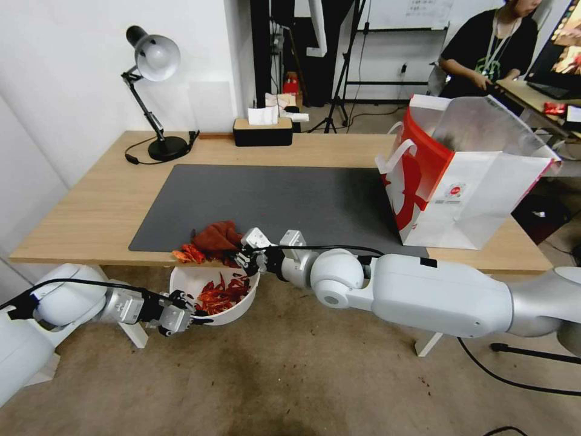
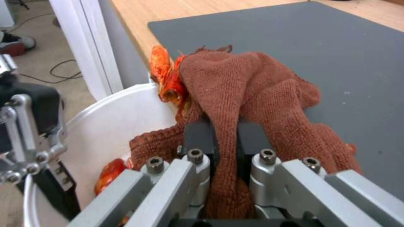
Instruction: Sweep shrimp from table into container with towel, then put container into takeout bag.
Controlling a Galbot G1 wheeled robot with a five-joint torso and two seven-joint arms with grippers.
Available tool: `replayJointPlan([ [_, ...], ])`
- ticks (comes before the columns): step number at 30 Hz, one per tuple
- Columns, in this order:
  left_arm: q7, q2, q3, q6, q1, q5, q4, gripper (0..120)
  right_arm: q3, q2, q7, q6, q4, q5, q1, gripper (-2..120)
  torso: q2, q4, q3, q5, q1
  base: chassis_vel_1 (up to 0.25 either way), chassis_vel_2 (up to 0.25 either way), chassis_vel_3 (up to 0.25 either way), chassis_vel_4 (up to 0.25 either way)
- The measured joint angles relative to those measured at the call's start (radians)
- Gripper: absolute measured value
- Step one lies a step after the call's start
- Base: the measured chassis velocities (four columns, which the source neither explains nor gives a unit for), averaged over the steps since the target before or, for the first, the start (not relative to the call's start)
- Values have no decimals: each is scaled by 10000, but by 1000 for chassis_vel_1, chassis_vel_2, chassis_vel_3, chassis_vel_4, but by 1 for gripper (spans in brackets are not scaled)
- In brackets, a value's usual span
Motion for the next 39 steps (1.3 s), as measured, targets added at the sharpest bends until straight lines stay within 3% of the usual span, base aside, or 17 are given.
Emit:
replayJointPlan([
  [39, -12, -115, -6, 105, -7, -177, -61, 0, -383, -485, -410, -39, 797, -11, 366, 4, 0, 1, 0, 1, 0, 0, 0, 0, 0],
])
